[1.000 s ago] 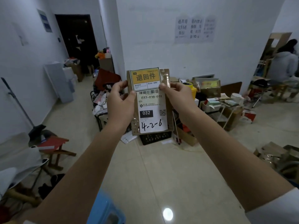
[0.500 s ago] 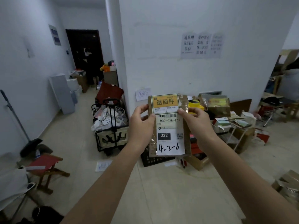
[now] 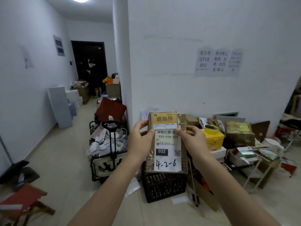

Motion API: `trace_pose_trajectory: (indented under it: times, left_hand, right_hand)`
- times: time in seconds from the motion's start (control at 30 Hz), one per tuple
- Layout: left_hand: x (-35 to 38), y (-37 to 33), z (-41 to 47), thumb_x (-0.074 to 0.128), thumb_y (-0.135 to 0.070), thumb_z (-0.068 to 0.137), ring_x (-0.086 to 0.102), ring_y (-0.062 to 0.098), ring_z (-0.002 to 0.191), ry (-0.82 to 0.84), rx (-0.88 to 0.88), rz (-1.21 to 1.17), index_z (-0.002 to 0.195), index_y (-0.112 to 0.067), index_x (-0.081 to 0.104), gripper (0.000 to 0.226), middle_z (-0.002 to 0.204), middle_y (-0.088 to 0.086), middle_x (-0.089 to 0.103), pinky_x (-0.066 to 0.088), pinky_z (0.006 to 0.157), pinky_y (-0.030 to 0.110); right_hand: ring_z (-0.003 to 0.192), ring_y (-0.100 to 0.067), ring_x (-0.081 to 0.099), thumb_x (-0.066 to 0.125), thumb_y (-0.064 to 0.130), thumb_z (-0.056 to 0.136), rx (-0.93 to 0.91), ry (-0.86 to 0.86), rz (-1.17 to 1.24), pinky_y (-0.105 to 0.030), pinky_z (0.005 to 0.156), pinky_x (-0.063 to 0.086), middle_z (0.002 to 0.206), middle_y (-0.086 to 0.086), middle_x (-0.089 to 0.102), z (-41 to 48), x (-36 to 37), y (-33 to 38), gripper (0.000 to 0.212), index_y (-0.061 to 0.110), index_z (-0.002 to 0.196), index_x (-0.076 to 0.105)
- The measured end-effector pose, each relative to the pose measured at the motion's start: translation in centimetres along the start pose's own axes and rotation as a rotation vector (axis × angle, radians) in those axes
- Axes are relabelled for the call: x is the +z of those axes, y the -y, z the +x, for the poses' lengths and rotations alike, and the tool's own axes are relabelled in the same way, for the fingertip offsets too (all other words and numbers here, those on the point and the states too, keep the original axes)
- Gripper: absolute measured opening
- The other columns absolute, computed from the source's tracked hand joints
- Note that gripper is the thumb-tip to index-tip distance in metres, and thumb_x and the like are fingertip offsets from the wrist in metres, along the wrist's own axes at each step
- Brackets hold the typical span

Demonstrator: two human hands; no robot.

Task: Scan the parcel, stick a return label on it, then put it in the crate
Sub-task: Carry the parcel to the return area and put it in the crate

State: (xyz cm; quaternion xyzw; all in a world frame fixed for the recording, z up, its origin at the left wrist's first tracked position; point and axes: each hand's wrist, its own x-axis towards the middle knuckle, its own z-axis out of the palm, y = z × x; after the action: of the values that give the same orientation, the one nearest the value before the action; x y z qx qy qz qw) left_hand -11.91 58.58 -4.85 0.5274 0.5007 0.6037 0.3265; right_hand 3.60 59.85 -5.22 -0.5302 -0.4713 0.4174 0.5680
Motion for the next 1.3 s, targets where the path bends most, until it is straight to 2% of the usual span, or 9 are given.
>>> trace_pose_trajectory:
  times: [0.17, 0.27, 0.4, 0.6, 0.9, 1.03, 1.1, 1.2, 1.3]
  left_hand:
    - [1.1, 3.6, 6.5, 0.056, -0.012, 0.092, 0.054, -0.004, 0.091, -0.011, -0.019, 0.018, 0.123, -0.019, 0.055, 0.032, 0.109, -0.011, 0.057, 0.050, 0.073, 0.021]
    - [2.4, 6.2, 10.5, 0.057, -0.013, 0.091, 0.058, 0.007, 0.100, -0.017, -0.055, 0.033, 0.123, -0.020, 0.056, 0.033, 0.115, -0.009, 0.058, 0.055, 0.084, 0.033]
    - [5.0, 9.6, 16.3, 0.058, -0.013, 0.090, 0.058, 0.011, 0.104, -0.029, -0.077, 0.051, 0.113, -0.027, 0.057, 0.027, 0.112, -0.010, 0.059, 0.053, 0.093, 0.042]
    - [10.6, 12.7, 26.4, 0.056, -0.007, 0.091, 0.059, 0.002, 0.096, -0.057, -0.108, -0.032, 0.108, -0.029, 0.054, 0.028, 0.109, -0.013, 0.059, 0.053, 0.083, 0.028]
    - [16.0, 16.2, 39.7, 0.055, -0.008, 0.091, 0.060, 0.014, 0.106, -0.127, -0.112, -0.044, 0.111, -0.028, 0.056, 0.028, 0.099, -0.021, 0.057, 0.053, 0.086, 0.029]
    - [17.8, 19.3, 44.6, 0.056, -0.011, 0.090, 0.061, 0.015, 0.109, -0.138, -0.122, -0.034, 0.110, -0.035, 0.055, 0.030, 0.118, -0.007, 0.062, 0.052, 0.096, 0.039]
    - [18.4, 20.9, 47.2, 0.056, -0.016, 0.090, 0.058, 0.013, 0.111, -0.149, -0.126, -0.002, 0.113, -0.036, 0.055, 0.031, 0.127, -0.004, 0.055, 0.049, 0.101, 0.041]
    - [19.1, 22.8, 51.9, 0.053, -0.015, 0.093, 0.046, 0.009, 0.109, -0.188, -0.160, 0.031, 0.124, -0.024, 0.055, 0.033, 0.122, -0.005, 0.039, 0.039, 0.107, 0.031]
    - [20.0, 24.7, 56.7, 0.053, -0.009, 0.091, 0.050, 0.006, 0.100, -0.192, -0.171, 0.004, 0.125, -0.020, 0.055, 0.036, 0.120, -0.002, 0.041, 0.041, 0.107, 0.033]
  right_hand:
    - [0.086, -0.016, 0.068, 0.070, 0.026, 0.083, 0.022, 0.000, 0.015, -0.030, 0.064, 0.056, 0.111, -0.003, 0.066, 6.8, 2.4, -1.9, 0.047, 0.014, 0.124, 0.051]
    - [0.096, -0.020, 0.065, 0.070, 0.027, 0.081, 0.054, -0.028, 0.018, -0.038, 0.078, 0.056, 0.114, -0.004, 0.062, 11.5, 3.5, -3.6, 0.055, 0.016, 0.129, 0.044]
    - [0.088, -0.013, 0.063, 0.069, 0.024, 0.082, 0.089, -0.009, 0.032, -0.028, 0.066, 0.051, 0.110, -0.003, 0.061, 18.3, 4.7, -5.6, 0.048, 0.012, 0.122, 0.046]
    - [0.080, -0.015, 0.067, 0.067, 0.017, 0.084, 0.123, 0.017, 0.028, -0.026, 0.057, 0.050, 0.101, -0.005, 0.066, 30.4, 4.8, -6.1, 0.035, 0.010, 0.113, 0.050]
    - [0.078, -0.019, 0.071, 0.060, 0.012, 0.089, 0.104, 0.055, 0.056, -0.030, 0.056, 0.055, 0.095, -0.004, 0.071, 44.1, 6.9, -6.3, 0.015, 0.015, 0.103, 0.054]
    - [0.085, -0.018, 0.069, 0.059, 0.008, 0.088, 0.094, 0.064, 0.043, -0.034, 0.067, 0.056, 0.101, -0.005, 0.071, 49.4, 8.1, -7.9, 0.026, 0.019, 0.111, 0.055]
    - [0.087, -0.019, 0.068, 0.058, 0.006, 0.087, 0.098, 0.060, 0.035, -0.035, 0.068, 0.055, 0.103, -0.006, 0.070, 52.1, 9.0, -8.9, 0.031, 0.021, 0.114, 0.055]
    - [0.090, -0.021, 0.067, 0.054, -0.001, 0.086, 0.113, 0.059, 0.027, -0.037, 0.069, 0.055, 0.105, -0.007, 0.069, 56.4, 10.9, -10.1, 0.037, 0.023, 0.114, 0.055]
    - [0.091, -0.020, 0.066, 0.051, -0.007, 0.082, 0.122, 0.049, 0.029, -0.037, 0.069, 0.054, 0.107, -0.006, 0.067, 60.9, 13.2, -11.1, 0.044, 0.023, 0.115, 0.051]
